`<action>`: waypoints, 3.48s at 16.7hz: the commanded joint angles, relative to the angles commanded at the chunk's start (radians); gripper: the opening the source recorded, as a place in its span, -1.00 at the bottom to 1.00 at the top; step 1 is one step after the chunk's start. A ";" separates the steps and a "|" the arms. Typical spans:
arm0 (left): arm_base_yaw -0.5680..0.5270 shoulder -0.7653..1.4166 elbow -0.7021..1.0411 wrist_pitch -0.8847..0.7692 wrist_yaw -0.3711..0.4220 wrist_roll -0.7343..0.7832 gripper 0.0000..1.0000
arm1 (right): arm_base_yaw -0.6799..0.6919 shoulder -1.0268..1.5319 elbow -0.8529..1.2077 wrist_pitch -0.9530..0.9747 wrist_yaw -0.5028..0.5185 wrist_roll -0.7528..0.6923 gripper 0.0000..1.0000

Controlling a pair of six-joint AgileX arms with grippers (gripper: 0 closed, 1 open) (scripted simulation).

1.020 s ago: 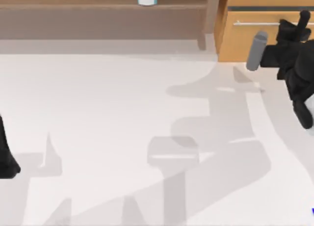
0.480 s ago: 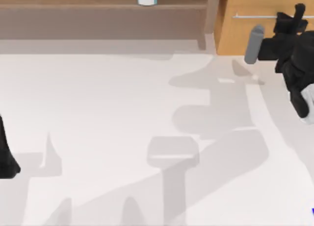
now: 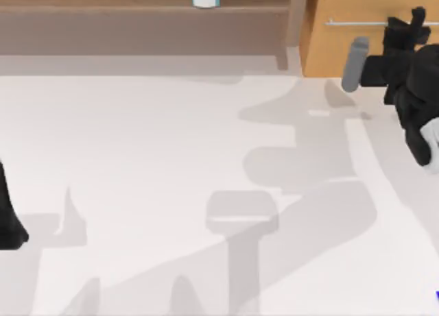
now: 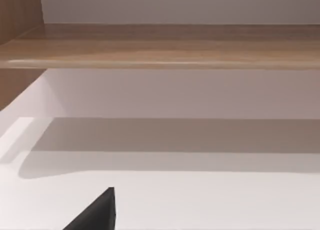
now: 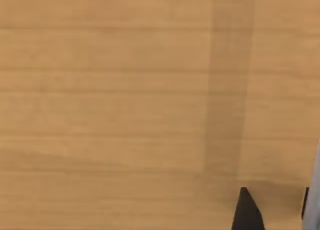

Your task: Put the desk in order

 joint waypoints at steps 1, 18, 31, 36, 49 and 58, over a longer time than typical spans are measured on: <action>0.000 0.000 0.000 0.000 0.000 0.000 1.00 | 0.000 0.000 0.000 0.000 0.000 0.000 0.21; 0.000 0.000 0.000 0.000 0.000 0.000 1.00 | 0.014 -0.010 -0.055 0.010 -0.013 0.023 1.00; 0.000 0.000 0.000 0.000 0.000 0.000 1.00 | 0.026 -0.071 -0.221 0.098 0.019 0.011 1.00; 0.000 0.000 0.000 0.000 0.000 0.000 1.00 | 0.030 -0.066 -0.220 0.097 0.020 0.011 1.00; 0.000 0.000 0.000 0.000 0.000 0.000 1.00 | 0.471 -0.111 0.039 -0.219 0.300 0.717 1.00; 0.000 0.000 0.000 0.000 0.000 0.000 1.00 | 0.573 0.026 0.564 -0.547 0.518 1.383 1.00</action>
